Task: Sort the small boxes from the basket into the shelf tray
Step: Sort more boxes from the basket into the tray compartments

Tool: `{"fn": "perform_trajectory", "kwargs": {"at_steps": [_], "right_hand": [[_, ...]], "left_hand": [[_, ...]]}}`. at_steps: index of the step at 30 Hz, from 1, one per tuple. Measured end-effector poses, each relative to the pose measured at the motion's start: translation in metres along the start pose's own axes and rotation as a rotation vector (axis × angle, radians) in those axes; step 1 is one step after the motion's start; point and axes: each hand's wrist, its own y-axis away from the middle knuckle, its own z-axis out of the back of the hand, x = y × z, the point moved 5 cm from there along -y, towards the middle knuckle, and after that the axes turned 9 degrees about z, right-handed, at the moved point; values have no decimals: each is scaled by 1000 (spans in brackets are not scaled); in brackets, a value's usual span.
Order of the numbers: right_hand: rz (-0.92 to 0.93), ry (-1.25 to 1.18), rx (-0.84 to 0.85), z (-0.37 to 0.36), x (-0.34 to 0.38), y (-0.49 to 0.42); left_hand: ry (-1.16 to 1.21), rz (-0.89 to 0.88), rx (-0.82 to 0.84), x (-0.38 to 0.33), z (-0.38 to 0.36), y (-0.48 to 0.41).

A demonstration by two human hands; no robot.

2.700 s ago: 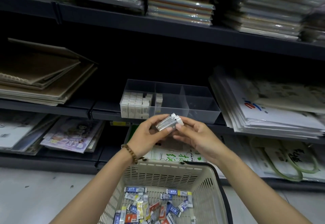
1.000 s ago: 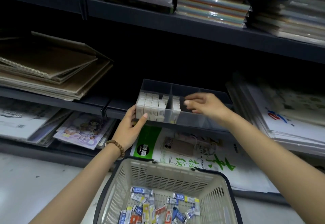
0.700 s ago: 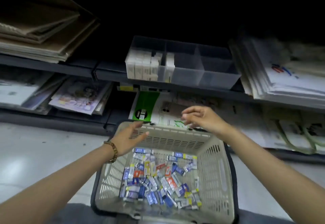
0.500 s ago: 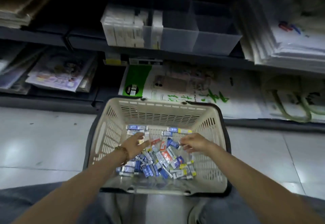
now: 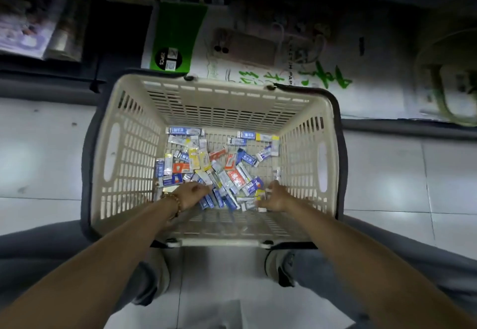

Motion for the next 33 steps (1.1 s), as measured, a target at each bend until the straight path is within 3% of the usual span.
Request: {"fn": "perform_trajectory", "kwargs": {"at_steps": [6, 9, 13, 17, 21, 26, 33], "right_hand": [[68, 55, -100, -9, -1, -14], [61, -44, -108, -10, 3, -18], [68, -91, -56, -6, 5, -16], [73, -311, 58, 16, 26, 1], [217, -420, 141, 49, 86, 29], [414, -431, 155, 99, 166, 86], [622, -539, 108, 159, 228, 186]], "left_hand": [[15, -1, -20, -3, -2, -7], [22, -23, -33, -8, -2, -7], [75, -65, -45, -18, 0, -5], [199, -78, 16, -38, 4, 5], [346, -37, 215, -71, 4, 29], [677, -181, 331, -128, 39, 78], [543, -432, 302, -179, 108, 188]]}}
